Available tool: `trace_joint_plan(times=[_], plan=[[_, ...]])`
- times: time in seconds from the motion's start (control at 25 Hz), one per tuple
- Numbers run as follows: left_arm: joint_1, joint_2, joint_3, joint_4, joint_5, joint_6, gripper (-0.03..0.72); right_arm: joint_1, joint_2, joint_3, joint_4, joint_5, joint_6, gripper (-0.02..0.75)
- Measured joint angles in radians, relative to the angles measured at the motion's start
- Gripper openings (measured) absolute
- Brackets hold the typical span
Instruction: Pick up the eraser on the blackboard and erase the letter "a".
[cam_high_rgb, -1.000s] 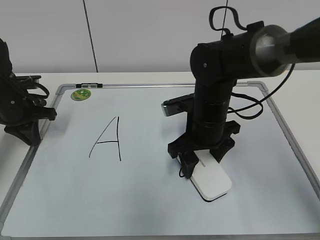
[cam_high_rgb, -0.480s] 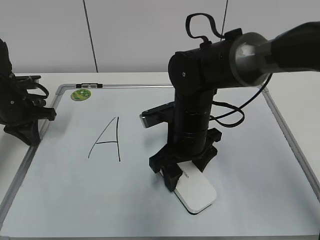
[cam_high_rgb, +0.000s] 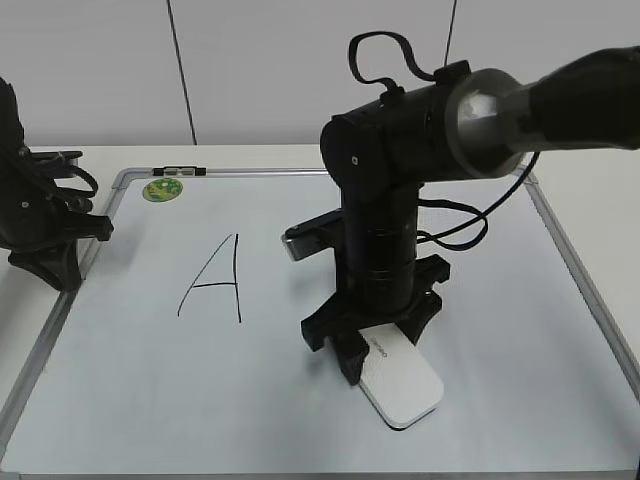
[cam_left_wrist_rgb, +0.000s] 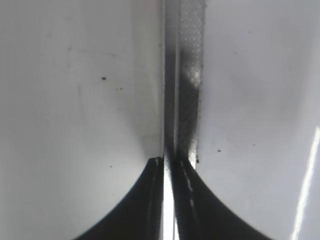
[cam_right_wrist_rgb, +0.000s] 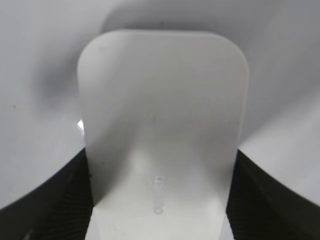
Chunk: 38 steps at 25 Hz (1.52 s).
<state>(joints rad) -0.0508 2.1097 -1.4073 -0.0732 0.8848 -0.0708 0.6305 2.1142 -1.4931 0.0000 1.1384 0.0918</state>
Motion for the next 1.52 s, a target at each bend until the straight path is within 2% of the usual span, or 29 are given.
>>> trace_joint_plan(times=[0.36, 0.56, 0.64, 0.72, 0.76, 1.16, 1.2, 1.52], plan=[[0.0, 0.0, 0.0, 0.0, 0.0, 0.0, 0.039, -0.003, 0.005, -0.024, -0.07, 0.042, 0.027, 0.522], [0.0, 0.0, 0.0, 0.0, 0.002, 0.0, 0.039, -0.05, 0.024, -0.079, -0.121, 0.055, 0.033, 0.522], [0.0, 0.0, 0.0, 0.0, 0.002, 0.0, 0.04, -0.1, 0.03, -0.11, -0.138, 0.055, 0.035, 0.522], [0.0, 0.0, 0.0, 0.0, 0.002, 0.0, 0.04, -0.114, 0.03, -0.12, -0.14, 0.055, 0.037, 0.522], [0.0, 0.0, 0.0, 0.0, 0.002, 0.0, 0.04, -0.16, 0.03, -0.134, -0.144, 0.055, 0.039, 0.522], [0.0, 0.0, 0.0, 0.0, 0.002, 0.0, 0.04, -0.388, 0.03, -0.134, -0.115, 0.059, 0.049, 0.522], [0.0, 0.0, 0.0, 0.0, 0.002, 0.0, 0.04, -0.431, 0.03, -0.134, -0.103, 0.059, 0.049, 0.522], [0.0, 0.0, 0.0, 0.0, 0.005, 0.0, 0.04, -0.511, 0.03, -0.148, -0.071, 0.065, 0.018, 0.522]])
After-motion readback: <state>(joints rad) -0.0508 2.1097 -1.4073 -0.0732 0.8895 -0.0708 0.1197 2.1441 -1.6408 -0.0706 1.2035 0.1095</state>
